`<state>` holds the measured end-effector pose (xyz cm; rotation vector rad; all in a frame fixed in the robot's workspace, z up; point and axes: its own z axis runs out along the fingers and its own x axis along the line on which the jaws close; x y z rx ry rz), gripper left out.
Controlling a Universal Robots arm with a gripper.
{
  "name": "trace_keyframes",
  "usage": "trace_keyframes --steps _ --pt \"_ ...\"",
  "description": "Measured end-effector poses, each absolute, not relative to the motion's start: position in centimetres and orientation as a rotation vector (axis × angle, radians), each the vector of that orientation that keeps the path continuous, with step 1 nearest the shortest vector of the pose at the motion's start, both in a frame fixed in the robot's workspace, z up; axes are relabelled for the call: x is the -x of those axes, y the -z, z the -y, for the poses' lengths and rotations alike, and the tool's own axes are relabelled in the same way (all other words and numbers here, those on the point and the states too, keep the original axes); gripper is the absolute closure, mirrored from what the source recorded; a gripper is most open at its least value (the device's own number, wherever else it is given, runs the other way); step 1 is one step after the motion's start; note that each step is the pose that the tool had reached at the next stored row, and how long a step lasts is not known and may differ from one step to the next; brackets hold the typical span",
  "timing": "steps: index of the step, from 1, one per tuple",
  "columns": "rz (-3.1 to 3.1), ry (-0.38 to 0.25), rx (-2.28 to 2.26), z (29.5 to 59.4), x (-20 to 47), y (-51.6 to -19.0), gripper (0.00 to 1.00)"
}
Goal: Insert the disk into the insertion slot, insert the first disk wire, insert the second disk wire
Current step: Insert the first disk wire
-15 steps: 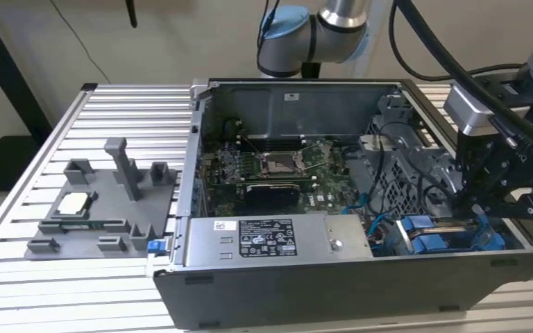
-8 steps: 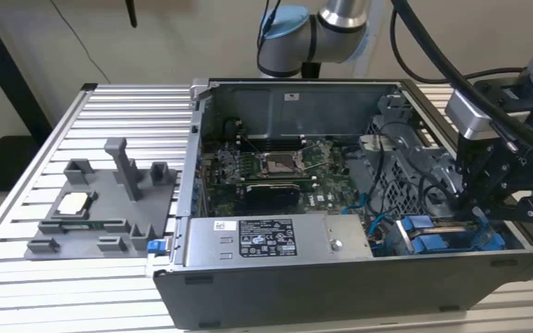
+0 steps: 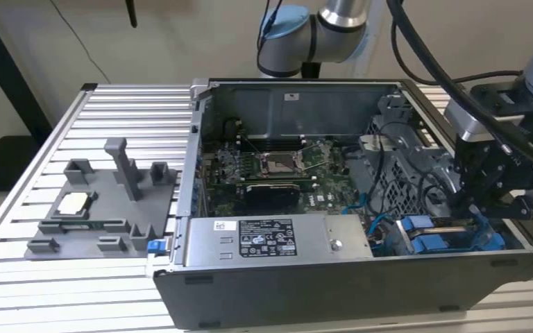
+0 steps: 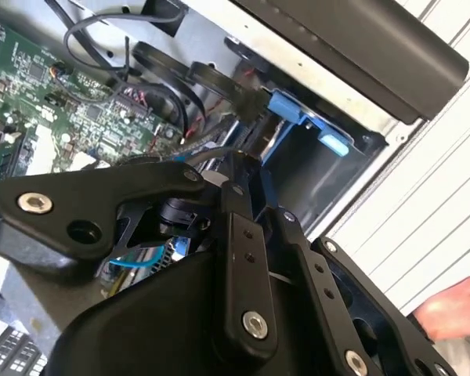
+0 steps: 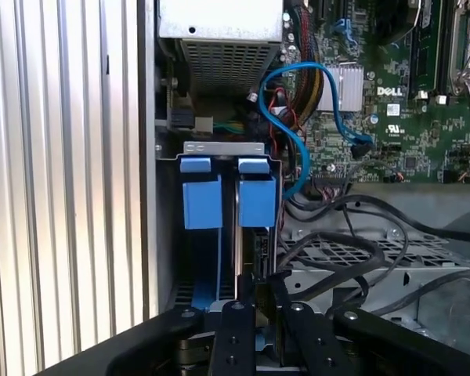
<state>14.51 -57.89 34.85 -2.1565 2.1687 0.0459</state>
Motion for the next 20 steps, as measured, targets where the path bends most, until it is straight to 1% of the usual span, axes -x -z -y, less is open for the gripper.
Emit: trace_keyframes --steps 20 --pt "-2.168 -0.048 2.155 57.52 -15.39 -33.78 0.81"
